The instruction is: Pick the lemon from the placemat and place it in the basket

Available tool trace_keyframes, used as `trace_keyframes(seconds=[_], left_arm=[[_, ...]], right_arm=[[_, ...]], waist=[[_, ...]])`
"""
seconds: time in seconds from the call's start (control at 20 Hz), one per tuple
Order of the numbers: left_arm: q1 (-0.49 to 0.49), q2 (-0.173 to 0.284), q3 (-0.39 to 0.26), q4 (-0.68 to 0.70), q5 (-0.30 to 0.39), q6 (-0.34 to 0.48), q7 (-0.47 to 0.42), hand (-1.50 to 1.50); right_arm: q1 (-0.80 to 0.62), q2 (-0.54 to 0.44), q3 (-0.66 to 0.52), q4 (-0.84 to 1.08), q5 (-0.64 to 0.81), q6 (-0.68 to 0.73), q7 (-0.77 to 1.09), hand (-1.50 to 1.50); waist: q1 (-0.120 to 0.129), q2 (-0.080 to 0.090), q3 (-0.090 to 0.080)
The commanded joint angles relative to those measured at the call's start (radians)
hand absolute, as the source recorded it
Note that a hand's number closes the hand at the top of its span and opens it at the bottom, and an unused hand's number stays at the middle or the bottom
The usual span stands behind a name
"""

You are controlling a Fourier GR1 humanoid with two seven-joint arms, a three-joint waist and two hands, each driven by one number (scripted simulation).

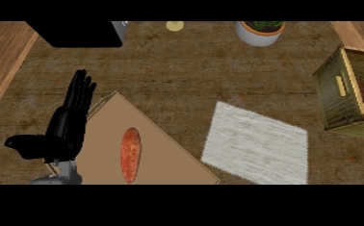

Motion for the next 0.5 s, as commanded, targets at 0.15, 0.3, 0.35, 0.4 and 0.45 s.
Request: trace_keyframes(seconds=[0.15,0.3,0.35,0.4,0.45], left_arm=[[0.052,-0.012,-0.020,-0.023,-0.011,-0.001,-0.030,0.00],[-0.008,-0.014,0.004,0.029,-0.006,0.012,-0.026,0.00],[0.008,-0.021,-0.016,0.025,-0.001,-0.003,-0.035,0.00],[0.043,0.003,0.015,-0.009,0.018,-0.013,-0.029,0.00],[0.033,-0.026,-0.017,0.035,-0.015,0.004,-0.077,0.00]], right_arm=[[0.058,-0.148,-0.183,0.217,-0.148,0.126,-0.067,-1.50],[0.085,-0.256,-0.211,0.318,-0.173,0.202,-0.146,-1.50],[0.070,-0.272,-0.181,0.379,-0.156,0.187,-0.182,-1.50],[0.080,-0.302,-0.218,0.378,-0.203,0.279,-0.164,-1.50],[0.080,-0.287,-0.205,0.420,-0.204,0.296,-0.188,-1.50]], waist=[[-0.004,-0.001,0.001],[-0.004,0.001,0.001],[0.003,0.002,0.001],[0.001,0.000,0.002],[0.001,0.001,0.002]])
